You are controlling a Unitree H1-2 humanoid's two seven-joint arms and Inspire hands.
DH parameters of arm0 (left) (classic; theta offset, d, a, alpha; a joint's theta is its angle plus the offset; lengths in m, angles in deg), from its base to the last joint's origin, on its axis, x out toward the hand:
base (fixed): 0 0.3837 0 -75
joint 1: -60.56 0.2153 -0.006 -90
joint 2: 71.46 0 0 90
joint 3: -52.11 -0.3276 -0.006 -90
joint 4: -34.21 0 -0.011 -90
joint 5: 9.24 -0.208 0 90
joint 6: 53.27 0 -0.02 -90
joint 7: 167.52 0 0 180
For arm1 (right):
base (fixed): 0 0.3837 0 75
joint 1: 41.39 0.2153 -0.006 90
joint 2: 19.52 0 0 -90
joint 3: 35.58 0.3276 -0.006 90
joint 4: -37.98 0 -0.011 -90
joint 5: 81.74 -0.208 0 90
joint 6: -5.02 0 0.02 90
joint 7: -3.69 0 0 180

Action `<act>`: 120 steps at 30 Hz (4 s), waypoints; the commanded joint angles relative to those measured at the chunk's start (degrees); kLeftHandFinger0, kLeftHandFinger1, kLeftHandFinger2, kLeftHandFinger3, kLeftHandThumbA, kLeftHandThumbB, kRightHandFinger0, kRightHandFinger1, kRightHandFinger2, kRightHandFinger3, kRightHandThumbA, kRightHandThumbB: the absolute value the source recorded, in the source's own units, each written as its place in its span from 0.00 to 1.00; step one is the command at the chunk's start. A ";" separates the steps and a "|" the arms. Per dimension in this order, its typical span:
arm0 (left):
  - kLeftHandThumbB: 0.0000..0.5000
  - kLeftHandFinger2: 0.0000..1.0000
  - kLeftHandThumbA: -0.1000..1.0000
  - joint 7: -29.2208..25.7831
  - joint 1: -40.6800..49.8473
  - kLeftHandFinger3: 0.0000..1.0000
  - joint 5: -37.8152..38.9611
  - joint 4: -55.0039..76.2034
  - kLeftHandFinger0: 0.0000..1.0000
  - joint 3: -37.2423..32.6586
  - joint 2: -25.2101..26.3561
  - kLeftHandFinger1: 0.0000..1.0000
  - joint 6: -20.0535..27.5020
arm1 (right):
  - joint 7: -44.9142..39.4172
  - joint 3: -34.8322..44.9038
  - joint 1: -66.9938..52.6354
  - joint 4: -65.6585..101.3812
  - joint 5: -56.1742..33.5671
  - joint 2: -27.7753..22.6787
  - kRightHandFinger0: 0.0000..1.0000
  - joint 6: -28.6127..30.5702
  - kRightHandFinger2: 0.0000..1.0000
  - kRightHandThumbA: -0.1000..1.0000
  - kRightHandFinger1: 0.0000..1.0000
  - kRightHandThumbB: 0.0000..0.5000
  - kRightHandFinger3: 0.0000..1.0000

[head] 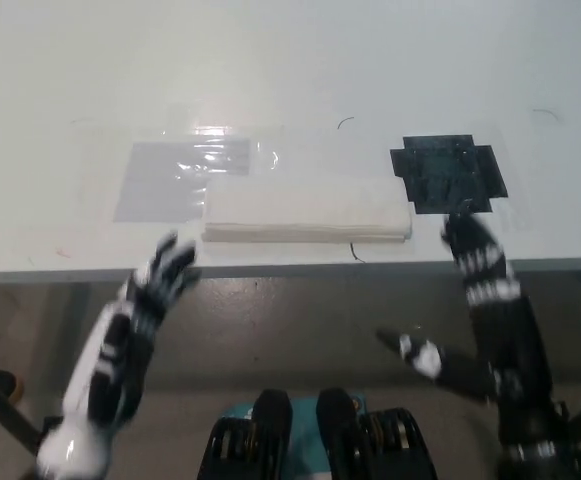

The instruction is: A stack of napkins is kept in the middle of the table close to the robot and the robot places both its hands sideways on the stack. Then it moves its hands away from each other while pressing down on the napkins to make them smooth

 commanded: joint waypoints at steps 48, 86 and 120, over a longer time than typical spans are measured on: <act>0.68 1.00 1.00 -13.72 -54.81 1.00 0.30 -90.80 1.00 12.13 -9.23 1.00 15.67 | -7.30 35.25 57.89 -91.53 -26.18 9.61 1.00 2.31 1.00 1.00 1.00 0.52 1.00; 0.68 1.00 1.00 -14.80 -43.66 1.00 -3.22 -94.47 1.00 7.50 -5.67 1.00 19.34 | -12.28 29.06 48.38 -88.49 -21.77 0.19 1.00 7.40 1.00 1.00 1.00 0.50 1.00; 0.49 1.00 1.00 -3.18 -28.74 1.00 2.10 -48.56 1.00 11.52 6.39 1.00 7.75 | -16.71 28.78 35.89 -65.67 -23.11 -1.45 1.00 3.89 1.00 1.00 1.00 0.53 1.00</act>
